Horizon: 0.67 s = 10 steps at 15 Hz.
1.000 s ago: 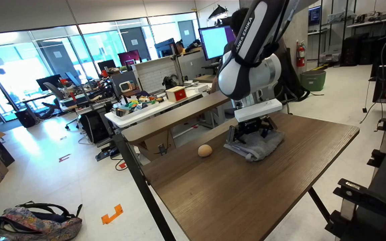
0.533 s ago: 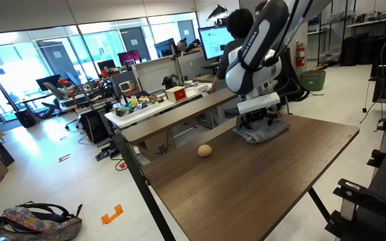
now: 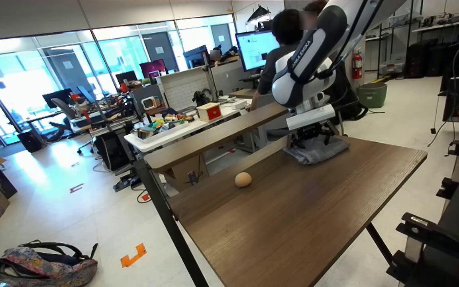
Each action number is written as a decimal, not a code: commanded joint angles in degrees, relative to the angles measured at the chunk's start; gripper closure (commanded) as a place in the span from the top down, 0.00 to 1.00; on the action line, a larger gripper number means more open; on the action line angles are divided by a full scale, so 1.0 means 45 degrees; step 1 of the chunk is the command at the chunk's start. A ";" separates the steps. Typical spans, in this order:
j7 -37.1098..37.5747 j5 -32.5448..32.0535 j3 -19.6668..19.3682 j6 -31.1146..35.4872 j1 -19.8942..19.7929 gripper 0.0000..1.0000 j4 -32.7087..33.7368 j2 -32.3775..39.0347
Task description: Move the potato to the left, use the grey towel to wipe the tabletop
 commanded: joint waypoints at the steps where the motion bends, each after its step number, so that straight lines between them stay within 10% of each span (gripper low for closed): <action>1: -0.1520 -0.0257 0.0256 -0.0742 0.0221 1.00 -0.1536 -0.0745; 6: -0.4422 -0.0642 0.0025 -0.0958 0.0595 1.00 -0.4425 -0.2832; 10: -0.3446 -0.0650 0.0403 -0.0699 0.0172 1.00 -0.2872 -0.1851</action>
